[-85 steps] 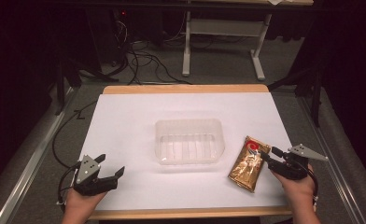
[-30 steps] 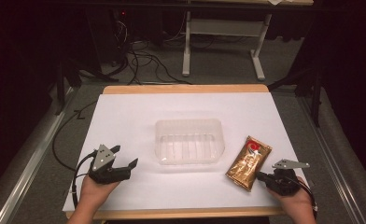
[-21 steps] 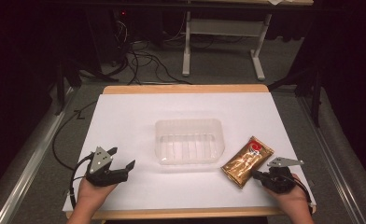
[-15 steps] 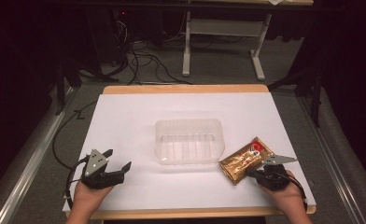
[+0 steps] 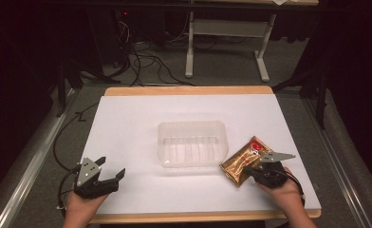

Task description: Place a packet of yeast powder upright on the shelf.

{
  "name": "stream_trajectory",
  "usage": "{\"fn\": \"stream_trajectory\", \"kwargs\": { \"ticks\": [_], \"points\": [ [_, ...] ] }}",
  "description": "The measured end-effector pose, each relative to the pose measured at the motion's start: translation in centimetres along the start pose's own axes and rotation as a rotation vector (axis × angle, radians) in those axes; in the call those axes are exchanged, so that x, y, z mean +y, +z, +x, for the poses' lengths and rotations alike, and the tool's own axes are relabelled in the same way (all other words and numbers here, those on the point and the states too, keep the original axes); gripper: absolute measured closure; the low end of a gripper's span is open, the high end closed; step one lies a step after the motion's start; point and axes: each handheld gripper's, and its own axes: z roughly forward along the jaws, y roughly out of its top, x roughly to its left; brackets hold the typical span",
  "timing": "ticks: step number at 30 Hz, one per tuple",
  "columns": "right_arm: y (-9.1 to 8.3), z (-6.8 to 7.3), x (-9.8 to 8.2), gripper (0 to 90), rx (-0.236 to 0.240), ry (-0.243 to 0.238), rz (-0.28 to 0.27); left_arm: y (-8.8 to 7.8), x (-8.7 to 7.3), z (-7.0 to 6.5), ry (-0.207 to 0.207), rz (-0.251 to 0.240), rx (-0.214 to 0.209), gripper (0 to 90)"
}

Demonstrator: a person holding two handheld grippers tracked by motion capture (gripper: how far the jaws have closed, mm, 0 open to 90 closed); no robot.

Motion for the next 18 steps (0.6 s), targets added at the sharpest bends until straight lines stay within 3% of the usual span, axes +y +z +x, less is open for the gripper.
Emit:
{"fn": "stream_trajectory", "kwargs": {
  "ticks": [1,3,5,6,7,8,9,10,11,12,15,18],
  "points": [
    [0.0,0.0,0.0,89.3,0.0,0.0,0.0,-0.1,-0.1,0.0,0.0,0.0,0.003,20.0],
    [-0.9,-0.6,0.5,90.0,-0.038,0.006,-0.071,-0.4,-0.2,0.1,-0.001,0.001,0.012,20.0],
    [-1.2,-1.0,0.7,90.0,-0.064,0.024,-0.094,-0.5,-0.3,0.2,-0.004,0.002,0.014,19.9],
    [-1.8,-2.2,0.9,90.0,-0.148,0.066,-0.131,-0.7,-0.5,0.3,-0.007,0.004,0.021,20.0],
    [-1.8,-2.2,0.9,90.0,-0.148,0.066,-0.131,-0.7,-0.5,0.3,-0.007,0.004,0.021,20.0],
    [-1.9,-3.5,1.1,90.0,-0.216,0.107,-0.15,-1.0,-0.7,0.4,-0.01,0.008,0.027,20.0],
    [-1.9,-3.5,1.1,90.0,-0.216,0.107,-0.15,-1.0,-0.7,0.4,-0.01,0.008,0.027,20.0],
    [-1.6,-4.8,1.3,90.0,-0.278,0.142,-0.153,-1.3,-0.9,0.4,-0.015,0.007,0.038,20.0],
    [-1.6,-4.8,1.3,90.0,-0.278,0.142,-0.153,-1.3,-0.9,0.4,-0.015,0.007,0.038,20.0],
    [-1.1,-5.8,1.6,90.0,-0.318,0.169,-0.148,-1.7,-1.1,0.5,-0.02,0.008,0.047,20.0],
    [-0.6,-6.7,1.8,90.0,-0.339,0.189,-0.145,-2.1,-1.3,0.6,-0.025,0.008,0.058,20.0],
    [0.4,-7.6,1.9,90.0,-0.347,0.199,-0.105,-2.5,-1.6,0.7,-0.034,0.008,0.069,19.9]
  ]
}}
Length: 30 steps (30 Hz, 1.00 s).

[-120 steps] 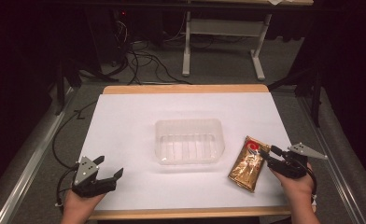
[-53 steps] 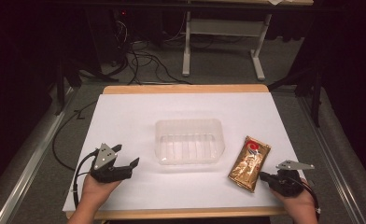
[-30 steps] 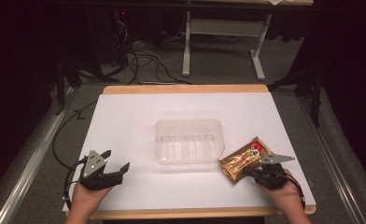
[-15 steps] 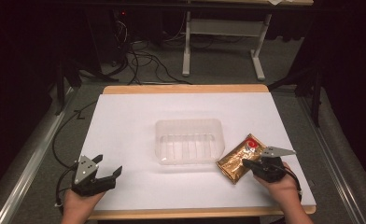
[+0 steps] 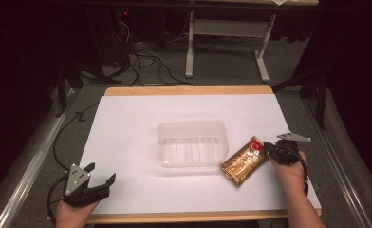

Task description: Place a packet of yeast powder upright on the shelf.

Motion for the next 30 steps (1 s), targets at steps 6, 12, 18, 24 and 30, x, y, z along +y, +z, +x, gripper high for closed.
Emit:
{"fn": "stream_trajectory", "kwargs": {
  "ticks": [6,12,18,24,30],
  "points": [
    [1.3,0.2,-0.2,90.0,0.039,-0.033,0.08,-0.5,-0.3,0.1,-0.007,0.001,0.013,20.0],
    [1.1,1.4,-0.4,90.0,0.084,-0.079,0.094,-0.4,-0.2,0.0,-0.003,0.0,0.006,20.0],
    [0.4,3.0,-1.2,90.0,0.154,-0.108,0.101,-0.2,0.0,0.0,0.001,-0.007,-0.004,20.0],
    [-1.6,4.4,-1.6,84.5,0.209,-0.1,0.061,0.5,0.5,-0.2,0.006,-0.011,-0.026,19.9],
    [-3.2,4.1,-2.1,70.4,0.168,-0.062,0.017,1.5,1.0,-0.4,0.018,-0.011,-0.052,20.0]
  ]
}}
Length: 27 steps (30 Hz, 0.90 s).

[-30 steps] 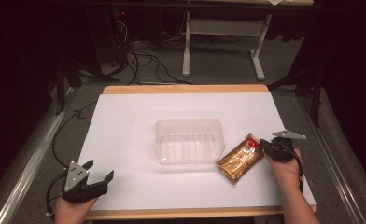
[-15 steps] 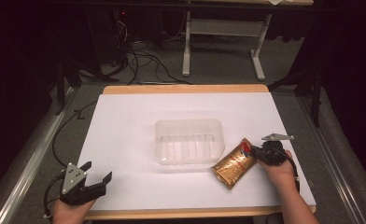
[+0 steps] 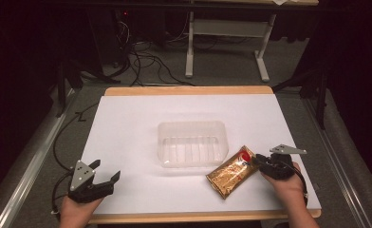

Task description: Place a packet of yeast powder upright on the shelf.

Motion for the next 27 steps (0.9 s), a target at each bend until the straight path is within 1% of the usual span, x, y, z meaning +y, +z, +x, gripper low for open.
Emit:
{"fn": "stream_trajectory", "kwargs": {
  "ticks": [1,2,3,4,5,6,7,8,9,10,11,12,15,16,20,21,22,23,27],
  "points": [
    [-0.1,-0.2,-0.1,68.9,-0.003,0.009,-0.002,0.2,0.1,-0.1,0.003,-0.001,-0.004,19.9],
    [-0.3,-0.5,-0.3,67.1,-0.008,0.031,-0.004,0.4,0.3,-0.1,0.006,-0.002,-0.009,19.9],
    [-0.3,-0.5,-0.3,67.1,-0.008,0.031,-0.004,0.4,0.3,-0.1,0.006,-0.002,-0.009,19.9],
    [-0.7,-1.2,-0.8,63.3,-0.018,0.064,-0.012,0.8,0.5,-0.3,0.015,-0.003,-0.02,19.9],
    [-0.9,-1.5,-1.0,61.9,-0.019,0.089,-0.017,0.8,0.5,-0.3,0.015,-0.003,-0.02,19.9],
    [-0.9,-1.5,-1.0,61.9,-0.019,0.089,-0.017,0.9,0.6,-0.4,0.019,0.0,-0.025,19.9],
    [-1.3,-2.1,-1.4,58.3,-0.017,0.131,-0.029,1.1,0.7,-0.5,0.025,0.001,-0.031,19.9],
    [-1.5,-2.4,-1.6,56.8,-0.014,0.153,-0.034,1.4,0.8,-0.6,0.029,0.002,-0.039,19.9],
    [-1.5,-2.4,-1.6,56.8,-0.014,0.153,-0.034,1.4,0.8,-0.6,0.029,0.002,-0.039,19.9],
    [-1.6,-2.8,-1.9,54.3,0.001,0.187,-0.037,1.6,0.9,-0.7,0.031,0.001,-0.044,19.9],
    [-1.6,-2.8,-1.9,54.3,0.001,0.187,-0.037,1.6,0.9,-0.7,0.031,0.001,-0.044,19.8],
    [-1.5,-3.0,-2.1,52.2,0.008,0.205,-0.033,1.6,0.9,-0.7,0.032,0.001,-0.046,19.9],
    [-1.3,-3.2,-2.3,48.5,0.016,0.206,-0.026,1.6,0.9,-0.6,0.032,0.0,-0.047,19.9],
    [-1.2,-3.1,-2.3,47.6,0.022,0.22,-0.018,1.5,0.9,-0.6,0.032,-0.001,-0.047,19.9],
    [-1.1,-3.2,-2.4,44.6,0.035,0.223,-0.02,1.5,0.9,-0.6,0.031,0.002,-0.049,19.9],
    [-1.0,-3.2,-2.4,43.4,0.044,0.226,-0.018,1.5,0.9,-0.6,0.032,0.002,-0.047,19.9],
    [-0.8,-3.3,-2.5,41.1,0.066,0.235,-0.004,1.5,0.9,-0.7,0.033,0.002,-0.049,19.9],
    [-0.8,-3.3,-2.5,41.1,0.066,0.235,-0.004,1.5,0.9,-0.7,0.034,0.002,-0.049,19.9],
    [-0.5,-3.5,-2.6,39.7,0.095,0.262,-0.002,1.6,0.9,-0.8,0.038,0.005,-0.051,19.9]
  ]
}}
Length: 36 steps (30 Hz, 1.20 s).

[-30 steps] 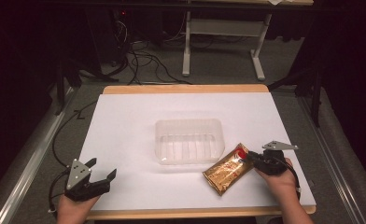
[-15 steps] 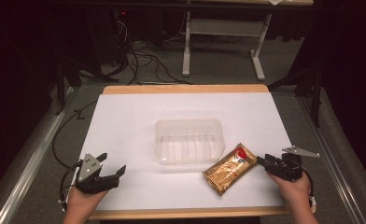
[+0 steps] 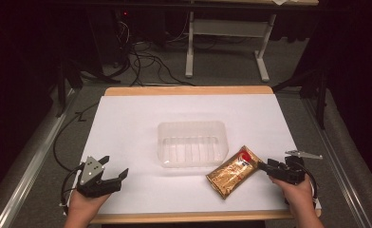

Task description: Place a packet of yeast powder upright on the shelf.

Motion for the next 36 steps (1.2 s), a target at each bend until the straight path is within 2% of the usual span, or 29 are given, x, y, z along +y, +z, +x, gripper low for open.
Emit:
{"fn": "stream_trajectory", "kwargs": {
  "ticks": [5,7,16,22,26,30,32,36],
  "points": [
    [0.1,-0.4,-0.1,39.4,0.036,0.029,-0.007,0.0,0.0,0.0,-0.003,-0.002,-0.001,19.9],
    [0.2,-0.6,-0.1,39.3,0.064,0.05,-0.004,0.0,0.0,0.0,-0.003,-0.002,0.0,19.9],
    [0.7,-0.7,-0.1,39.3,0.099,0.082,0.006,-0.3,-0.1,0.1,-0.005,-0.002,0.005,19.9],
    [1.1,-1.1,0.0,44.6,0.139,0.128,0.004,-0.4,-0.3,0.1,-0.001,0.004,0.01,19.8],
    [1.4,-1.4,0.2,46.5,0.162,0.152,0.003,-0.9,-0.6,0.3,-0.007,0.007,0.02,19.9],
    [2.2,-1.4,0.5,49.9,0.213,0.194,0.008,-1.4,-0.9,0.5,-0.021,0.003,0.035,19.9],
    [2.3,-1.4,0.5,50.2,0.218,0.195,0.011,-1.6,-1.0,0.5,-0.024,0.006,0.04,19.9],
    [2.6,-1.6,0.6,52.0,0.246,0.239,0.009,-1.7,-1.2,0.5,-0.025,0.01,0.044,19.9]
  ]
}}
